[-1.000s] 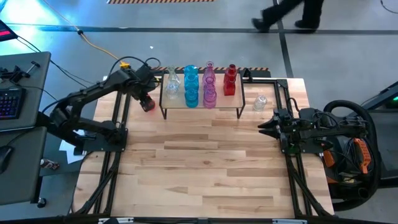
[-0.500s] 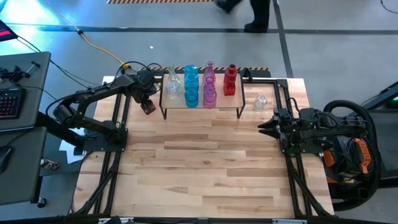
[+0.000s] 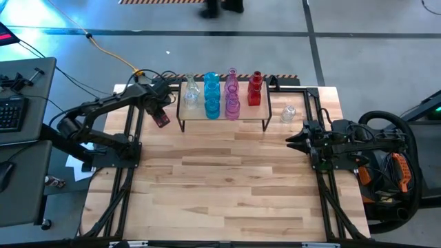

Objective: Sort vases onto shelf
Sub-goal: Put the red flower vase on the shelf aligned with the other red flower vases

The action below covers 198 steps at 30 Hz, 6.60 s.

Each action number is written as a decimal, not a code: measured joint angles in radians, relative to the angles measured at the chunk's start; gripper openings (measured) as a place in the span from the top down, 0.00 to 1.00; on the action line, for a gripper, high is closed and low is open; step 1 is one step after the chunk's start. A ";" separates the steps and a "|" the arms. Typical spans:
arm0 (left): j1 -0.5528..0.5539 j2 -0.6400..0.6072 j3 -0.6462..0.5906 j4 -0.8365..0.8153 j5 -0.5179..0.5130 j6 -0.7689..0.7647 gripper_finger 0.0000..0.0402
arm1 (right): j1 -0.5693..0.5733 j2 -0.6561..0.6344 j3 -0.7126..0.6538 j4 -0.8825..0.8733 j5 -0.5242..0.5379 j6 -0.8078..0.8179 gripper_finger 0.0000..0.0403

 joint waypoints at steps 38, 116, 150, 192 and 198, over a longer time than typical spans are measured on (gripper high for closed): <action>-0.001 -0.446 0.122 -0.351 0.193 -0.062 0.92 | 0.000 0.000 0.000 0.000 0.002 0.000 0.74; -0.630 -0.034 0.583 0.336 0.665 -0.331 0.92 | 0.000 0.000 0.000 0.000 -0.011 0.161 0.56; -0.798 0.214 0.584 0.464 0.466 -0.429 0.91 | 0.000 0.002 0.000 -0.128 0.190 0.453 0.02; -0.807 0.216 0.584 0.382 0.473 -0.408 0.91 | 0.001 0.666 0.000 0.963 0.032 0.784 0.02; -0.812 0.216 0.584 0.378 0.557 -0.383 0.91 | 0.009 0.803 0.054 1.052 -0.019 0.785 0.02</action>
